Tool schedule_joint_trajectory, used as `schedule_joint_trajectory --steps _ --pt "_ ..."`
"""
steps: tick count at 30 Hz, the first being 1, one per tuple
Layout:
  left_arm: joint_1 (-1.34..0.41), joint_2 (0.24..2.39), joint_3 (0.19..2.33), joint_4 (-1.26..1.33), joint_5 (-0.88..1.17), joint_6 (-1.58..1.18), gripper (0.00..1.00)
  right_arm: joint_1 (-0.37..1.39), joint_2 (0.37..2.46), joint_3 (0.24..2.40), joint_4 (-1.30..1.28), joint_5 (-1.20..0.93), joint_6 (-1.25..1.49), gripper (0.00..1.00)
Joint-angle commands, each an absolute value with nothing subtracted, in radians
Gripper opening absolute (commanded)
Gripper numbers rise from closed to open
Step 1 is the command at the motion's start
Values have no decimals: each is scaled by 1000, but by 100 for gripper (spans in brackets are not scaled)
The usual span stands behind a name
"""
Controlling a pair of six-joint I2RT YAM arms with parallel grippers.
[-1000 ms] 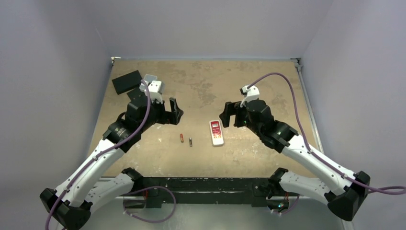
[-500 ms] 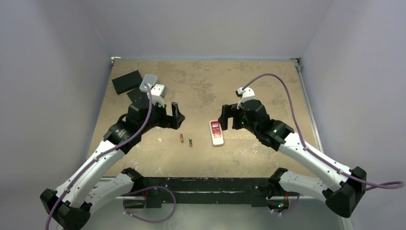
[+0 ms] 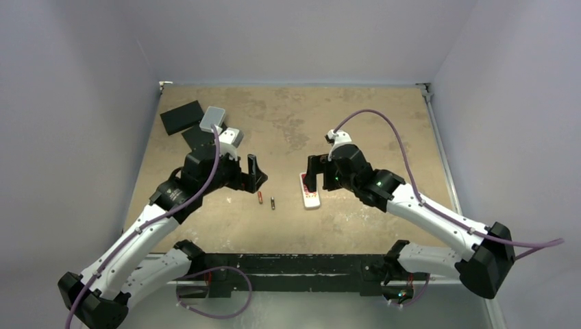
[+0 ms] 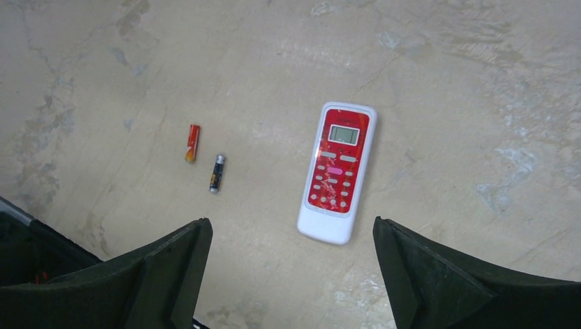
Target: Load the batteries into the remote control
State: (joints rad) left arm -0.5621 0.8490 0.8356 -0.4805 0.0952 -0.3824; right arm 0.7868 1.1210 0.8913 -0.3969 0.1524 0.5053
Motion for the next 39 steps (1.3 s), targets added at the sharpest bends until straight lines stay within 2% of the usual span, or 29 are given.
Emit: schedule_joint_trajectory --steps 1,24,39 --pt "-558 823 831 -461 116 -382 99 817 1145 893 -385 155 561 99" --pt "-559 806 779 -439 147 -397 99 922 1468 971 -495 325 677 99" --pt "-558 805 778 -434 152 -393 99 951 1603 1047 -575 420 746 92"
